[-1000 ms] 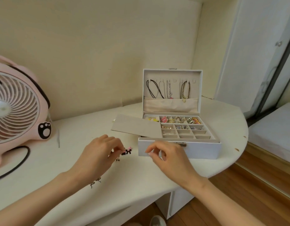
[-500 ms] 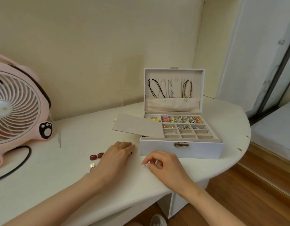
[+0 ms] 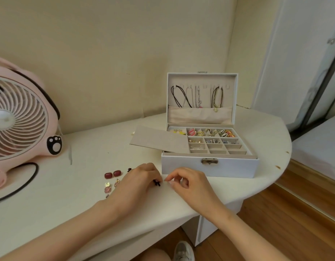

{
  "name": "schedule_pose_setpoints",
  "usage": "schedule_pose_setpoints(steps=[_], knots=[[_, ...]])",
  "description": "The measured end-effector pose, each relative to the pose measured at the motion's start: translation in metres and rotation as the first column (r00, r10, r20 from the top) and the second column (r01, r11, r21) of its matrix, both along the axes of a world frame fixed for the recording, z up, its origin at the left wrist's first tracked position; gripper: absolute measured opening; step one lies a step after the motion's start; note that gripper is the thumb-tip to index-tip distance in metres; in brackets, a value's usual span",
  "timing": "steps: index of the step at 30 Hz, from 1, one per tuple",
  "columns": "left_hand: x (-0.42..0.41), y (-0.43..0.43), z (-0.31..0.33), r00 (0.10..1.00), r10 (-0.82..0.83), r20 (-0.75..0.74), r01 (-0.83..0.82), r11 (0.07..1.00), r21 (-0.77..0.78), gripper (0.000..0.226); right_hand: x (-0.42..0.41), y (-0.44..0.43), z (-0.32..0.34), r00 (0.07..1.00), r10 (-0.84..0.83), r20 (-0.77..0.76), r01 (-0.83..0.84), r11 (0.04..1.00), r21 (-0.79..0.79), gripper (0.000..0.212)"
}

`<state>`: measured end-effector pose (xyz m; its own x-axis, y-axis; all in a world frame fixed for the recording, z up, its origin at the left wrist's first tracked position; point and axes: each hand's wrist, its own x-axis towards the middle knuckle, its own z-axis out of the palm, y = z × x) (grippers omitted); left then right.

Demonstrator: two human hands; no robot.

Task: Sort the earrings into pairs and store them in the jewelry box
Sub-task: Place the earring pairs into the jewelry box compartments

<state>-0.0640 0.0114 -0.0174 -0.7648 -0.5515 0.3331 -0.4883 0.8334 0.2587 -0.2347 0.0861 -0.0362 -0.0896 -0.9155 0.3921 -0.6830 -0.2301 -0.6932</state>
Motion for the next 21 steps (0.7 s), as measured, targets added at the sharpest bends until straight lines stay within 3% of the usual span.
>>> schedule_pose_setpoints(steps=[4, 9, 14, 21], knots=[[-0.005, 0.007, -0.001, 1.000, -0.023, -0.016, 0.024, 0.999, 0.029, 0.027, -0.002, -0.004, -0.001, 0.999, -0.032, 0.020, 0.032, 0.999, 0.023, 0.016], [-0.005, 0.007, -0.001, 0.993, -0.007, -0.121, 0.021, 0.993, 0.115, 0.026, 0.000, -0.005, 0.001, 0.997, -0.013, -0.074, 0.018, 0.998, 0.061, 0.020], [0.001, -0.003, 0.000, 0.989, 0.085, -0.119, -0.077, 0.995, 0.071, 0.034, 0.002, -0.006, 0.001, 0.991, 0.001, -0.132, 0.010, 0.997, 0.080, 0.022], [-0.002, 0.001, 0.010, 0.987, 0.113, 0.111, -0.108, 0.993, -0.055, 0.013, 0.003, -0.006, -0.002, 0.992, -0.036, -0.120, 0.045, 0.997, 0.066, 0.011]])
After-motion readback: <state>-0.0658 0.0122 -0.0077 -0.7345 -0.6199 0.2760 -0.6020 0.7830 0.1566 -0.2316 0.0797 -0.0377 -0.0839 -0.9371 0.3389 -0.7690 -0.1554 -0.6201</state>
